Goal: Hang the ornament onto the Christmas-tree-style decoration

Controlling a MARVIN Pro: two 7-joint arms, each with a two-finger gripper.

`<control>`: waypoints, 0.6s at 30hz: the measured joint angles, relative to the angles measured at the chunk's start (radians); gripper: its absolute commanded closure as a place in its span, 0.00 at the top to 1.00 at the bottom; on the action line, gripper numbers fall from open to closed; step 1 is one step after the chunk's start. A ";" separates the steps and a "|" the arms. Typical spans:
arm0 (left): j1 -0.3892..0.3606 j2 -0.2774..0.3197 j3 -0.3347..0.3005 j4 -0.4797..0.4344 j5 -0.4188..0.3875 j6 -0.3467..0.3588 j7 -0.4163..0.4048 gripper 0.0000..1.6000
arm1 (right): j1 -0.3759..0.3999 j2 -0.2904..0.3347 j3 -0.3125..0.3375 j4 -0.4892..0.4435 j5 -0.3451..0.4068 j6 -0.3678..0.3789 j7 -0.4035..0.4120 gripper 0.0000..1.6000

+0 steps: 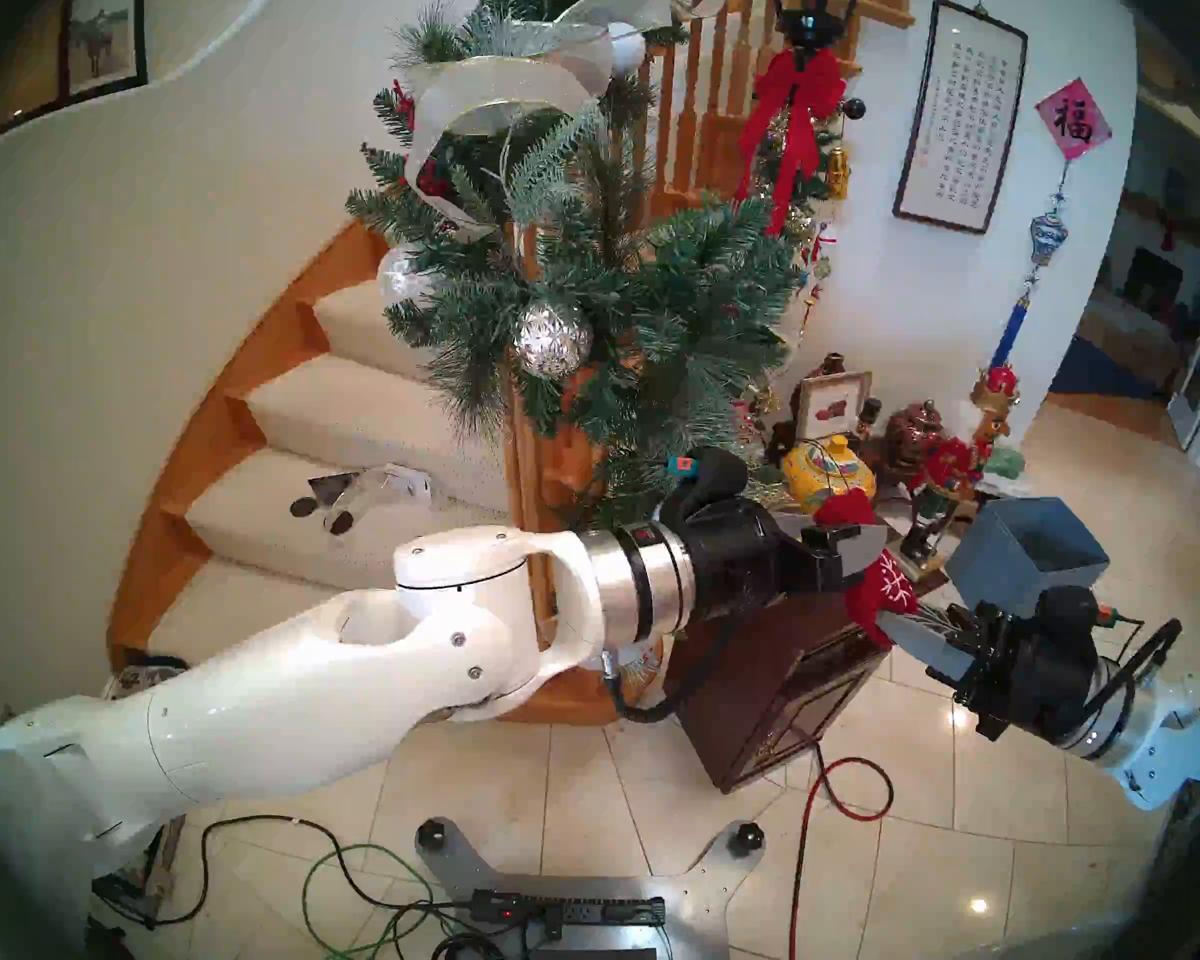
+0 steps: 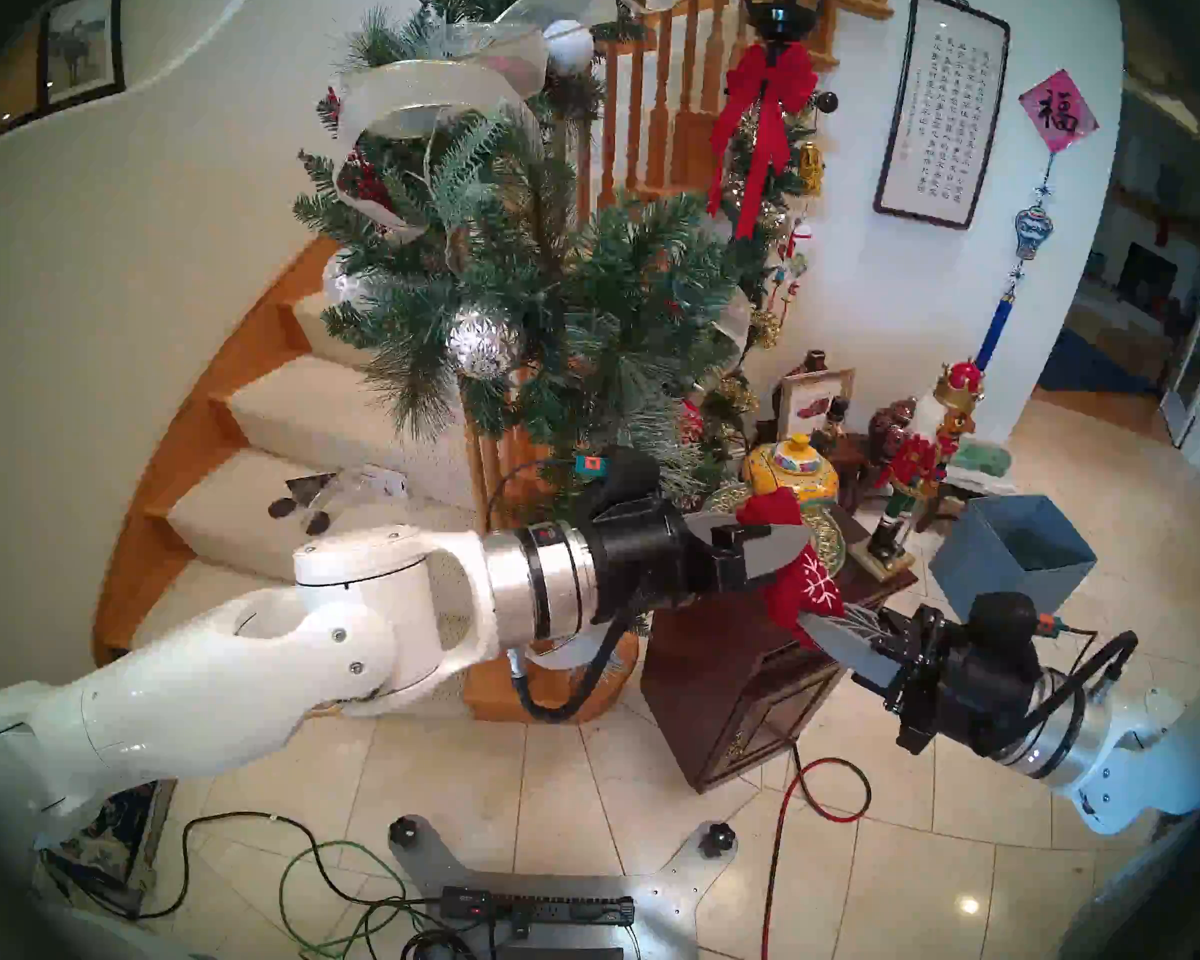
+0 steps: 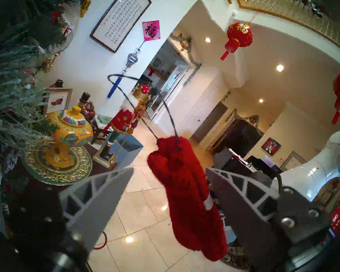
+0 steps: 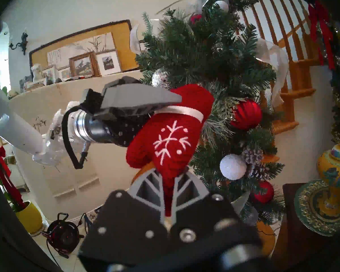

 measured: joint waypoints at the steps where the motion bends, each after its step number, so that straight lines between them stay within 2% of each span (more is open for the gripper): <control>1: 0.000 0.000 0.000 0.000 -0.001 0.000 0.000 0.65 | 0.000 0.000 0.000 0.000 0.001 0.000 0.000 0.00; 4: 0.000 0.001 0.000 0.000 -0.004 0.000 0.002 0.59 | 0.001 0.000 0.000 0.000 0.007 0.000 0.000 0.00; 6: 0.001 0.002 0.000 0.000 -0.005 0.000 0.003 0.65 | 0.001 0.000 0.000 0.000 0.008 0.000 0.000 0.00; 8: 0.001 0.002 0.000 0.000 -0.007 0.000 0.004 0.68 | 0.002 0.000 0.000 0.000 0.010 0.000 0.000 0.00; 14: 0.002 0.003 0.000 0.000 -0.012 0.000 0.007 0.60 | 0.002 0.004 0.000 0.000 0.010 0.000 0.000 0.00; 18: 0.002 0.003 0.000 0.000 -0.016 0.000 0.009 0.62 | 0.002 0.008 0.000 0.001 0.008 0.000 0.000 0.00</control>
